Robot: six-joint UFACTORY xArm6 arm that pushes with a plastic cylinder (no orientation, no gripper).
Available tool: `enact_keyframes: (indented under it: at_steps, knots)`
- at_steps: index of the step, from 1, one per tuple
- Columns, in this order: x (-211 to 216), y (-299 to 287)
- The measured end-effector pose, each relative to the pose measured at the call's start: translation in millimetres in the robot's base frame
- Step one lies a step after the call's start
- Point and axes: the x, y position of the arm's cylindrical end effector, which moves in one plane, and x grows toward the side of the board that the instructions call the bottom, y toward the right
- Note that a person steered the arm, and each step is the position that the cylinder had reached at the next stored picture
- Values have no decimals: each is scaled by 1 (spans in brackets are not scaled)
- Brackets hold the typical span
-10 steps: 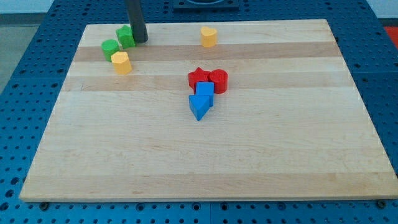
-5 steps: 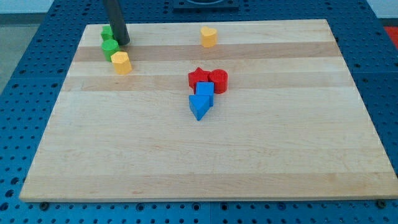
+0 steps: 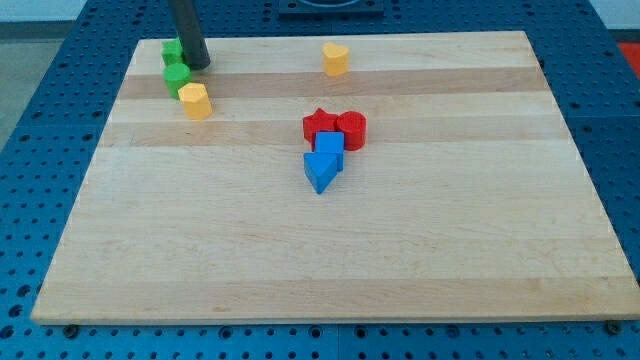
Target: Move the green star above to the green circle
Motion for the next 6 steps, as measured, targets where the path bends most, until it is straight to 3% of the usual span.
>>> enact_keyframes:
  at_steps: [4,6]
  knots:
    - [-18,15]
    - [-23,115]
